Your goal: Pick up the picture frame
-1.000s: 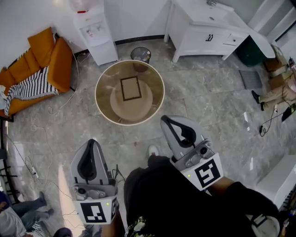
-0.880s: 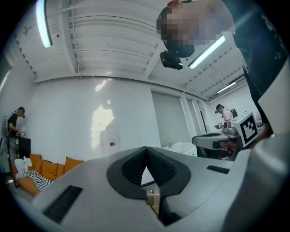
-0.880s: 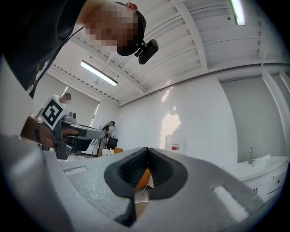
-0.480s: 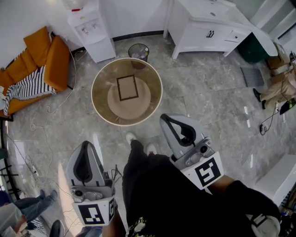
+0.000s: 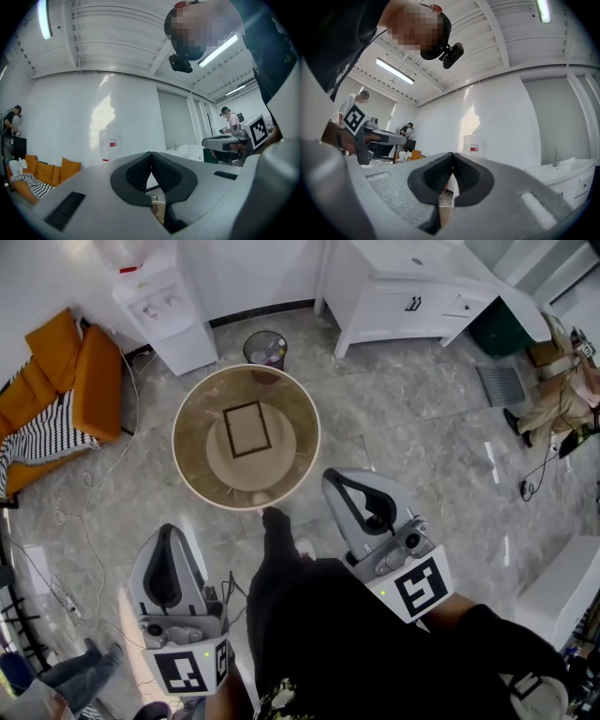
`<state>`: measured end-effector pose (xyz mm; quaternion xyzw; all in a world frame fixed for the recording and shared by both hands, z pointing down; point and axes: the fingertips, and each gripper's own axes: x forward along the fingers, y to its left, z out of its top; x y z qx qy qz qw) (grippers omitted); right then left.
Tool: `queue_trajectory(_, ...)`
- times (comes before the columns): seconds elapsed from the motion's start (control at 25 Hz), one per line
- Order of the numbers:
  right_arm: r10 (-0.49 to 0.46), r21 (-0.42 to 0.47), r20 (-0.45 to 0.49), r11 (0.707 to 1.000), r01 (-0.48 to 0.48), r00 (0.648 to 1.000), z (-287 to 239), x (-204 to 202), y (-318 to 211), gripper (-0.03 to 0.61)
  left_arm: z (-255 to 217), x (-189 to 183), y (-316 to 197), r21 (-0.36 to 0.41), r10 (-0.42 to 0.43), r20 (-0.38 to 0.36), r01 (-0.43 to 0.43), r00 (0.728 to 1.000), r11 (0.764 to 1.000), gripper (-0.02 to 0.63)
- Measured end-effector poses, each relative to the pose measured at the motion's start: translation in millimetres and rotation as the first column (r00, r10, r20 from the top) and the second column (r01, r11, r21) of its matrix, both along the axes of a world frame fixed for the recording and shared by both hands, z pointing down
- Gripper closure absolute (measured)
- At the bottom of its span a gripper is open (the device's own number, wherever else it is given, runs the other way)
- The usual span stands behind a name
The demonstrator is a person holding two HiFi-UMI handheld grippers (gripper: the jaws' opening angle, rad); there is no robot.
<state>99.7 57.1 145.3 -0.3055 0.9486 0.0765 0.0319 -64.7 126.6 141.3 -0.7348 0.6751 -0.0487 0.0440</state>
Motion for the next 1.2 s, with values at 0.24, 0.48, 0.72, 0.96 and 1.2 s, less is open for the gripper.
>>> queue_trajectory(0.24, 0.015, 0.010, -0.018, 1.000, -0.014, 1.000, -6, -20, -46, 0.583, -2, -18, -52, 0.020, 0.032, -0.002, -0.032, 0.999, 0.999, 0.603)
queue_trajectory(0.48, -0.001, 0.027, 0.002, 1.000, 0.001, 1.000, -18, -55, -90, 0.583, -9, -44, -90, 0.032, 0.035, 0.026, -0.036, 0.999, 0.999, 0.603)
queue_trajectory(0.72, -0.017, 0.007, -0.015, 1.000, 0.017, 1.000, -10, -97, -136, 0.581, -7, -70, -140, 0.033, 0.088, -0.001, -0.087, 0.996, 0.996, 0.603)
queue_trajectory(0.96, -0.027, -0.041, -0.057, 0.999, 0.025, 0.998, 15, -136, -182, 0.581, 23, -93, -189, -0.041, 0.110, -0.058, -0.113, 0.992, 0.993, 0.603)
queue_trajectory(1.2, -0.069, -0.113, -0.087, 0.992, 0.059, 0.994, 46, -146, -216, 0.581, 49, -91, -226, -0.086, 0.099, -0.055, -0.104, 0.994, 0.991, 0.603)
